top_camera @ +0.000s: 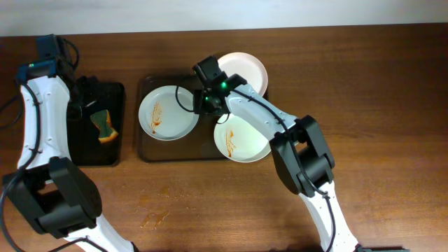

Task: Clean dirty plates on tray and stack at the side
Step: 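Grasp the sponge with the left gripper and the left plate's rim with the right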

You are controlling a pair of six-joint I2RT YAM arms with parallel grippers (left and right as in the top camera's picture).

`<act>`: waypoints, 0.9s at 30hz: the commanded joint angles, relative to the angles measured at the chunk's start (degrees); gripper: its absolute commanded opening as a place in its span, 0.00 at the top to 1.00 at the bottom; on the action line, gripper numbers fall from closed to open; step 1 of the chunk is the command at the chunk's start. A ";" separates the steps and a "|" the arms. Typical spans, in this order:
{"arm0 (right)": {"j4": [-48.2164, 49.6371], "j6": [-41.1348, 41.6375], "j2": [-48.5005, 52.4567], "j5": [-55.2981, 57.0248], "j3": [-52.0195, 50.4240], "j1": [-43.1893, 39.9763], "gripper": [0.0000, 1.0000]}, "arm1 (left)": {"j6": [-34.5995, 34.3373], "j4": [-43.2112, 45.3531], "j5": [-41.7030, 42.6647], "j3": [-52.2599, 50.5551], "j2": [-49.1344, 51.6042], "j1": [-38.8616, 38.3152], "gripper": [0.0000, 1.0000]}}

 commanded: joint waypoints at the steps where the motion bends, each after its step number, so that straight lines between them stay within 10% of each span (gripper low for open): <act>1: 1.84 2.14 1.90 0.44 0.98 0.63 0.62 | -0.92 0.15 -1.51 0.79 0.70 0.17 0.01; 15: 1.73 2.27 2.69 1.97 0.72 1.84 0.96 | -0.94 0.07 -2.93 0.76 4.33 0.55 0.02; 21: 0.74 1.38 2.67 0.07 0.92 0.79 0.96 | -3.89 1.64 -2.69 -1.79 8.09 0.81 0.56; 27: 0.94 1.40 2.67 0.04 0.98 0.76 0.96 | 3.74 4.46 2.05 -2.29 14.27 0.74 0.73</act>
